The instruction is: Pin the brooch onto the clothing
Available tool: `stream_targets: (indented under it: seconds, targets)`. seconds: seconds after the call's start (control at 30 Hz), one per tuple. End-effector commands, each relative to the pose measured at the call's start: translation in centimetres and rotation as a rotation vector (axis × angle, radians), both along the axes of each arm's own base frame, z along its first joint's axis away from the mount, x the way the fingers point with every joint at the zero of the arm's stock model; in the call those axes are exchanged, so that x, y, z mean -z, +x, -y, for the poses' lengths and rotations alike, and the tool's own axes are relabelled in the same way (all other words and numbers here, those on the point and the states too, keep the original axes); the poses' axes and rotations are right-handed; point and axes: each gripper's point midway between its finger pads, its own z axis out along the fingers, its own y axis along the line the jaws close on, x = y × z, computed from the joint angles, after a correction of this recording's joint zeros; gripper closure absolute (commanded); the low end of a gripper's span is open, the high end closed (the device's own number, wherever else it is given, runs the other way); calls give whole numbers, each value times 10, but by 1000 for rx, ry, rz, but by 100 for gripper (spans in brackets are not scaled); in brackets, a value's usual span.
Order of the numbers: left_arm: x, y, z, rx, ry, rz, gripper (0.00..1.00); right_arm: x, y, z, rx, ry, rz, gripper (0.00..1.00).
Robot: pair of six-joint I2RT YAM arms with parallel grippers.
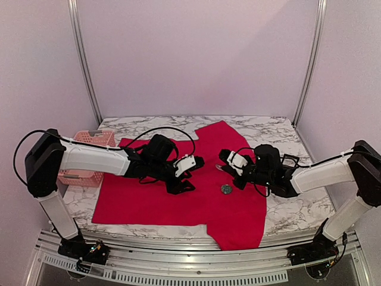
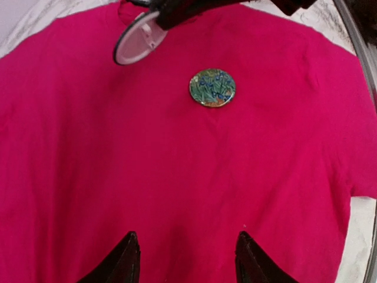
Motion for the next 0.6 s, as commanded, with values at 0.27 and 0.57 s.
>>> stream_targets:
  seconds: [0.27, 0.57]
  targets:
    - [37, 3, 50, 95, -63, 7, 44, 19, 8, 3, -8, -77, 143, 100]
    - [69, -15, 45, 143, 21, -28, 53, 39, -9, -9, -65, -124, 146, 100]
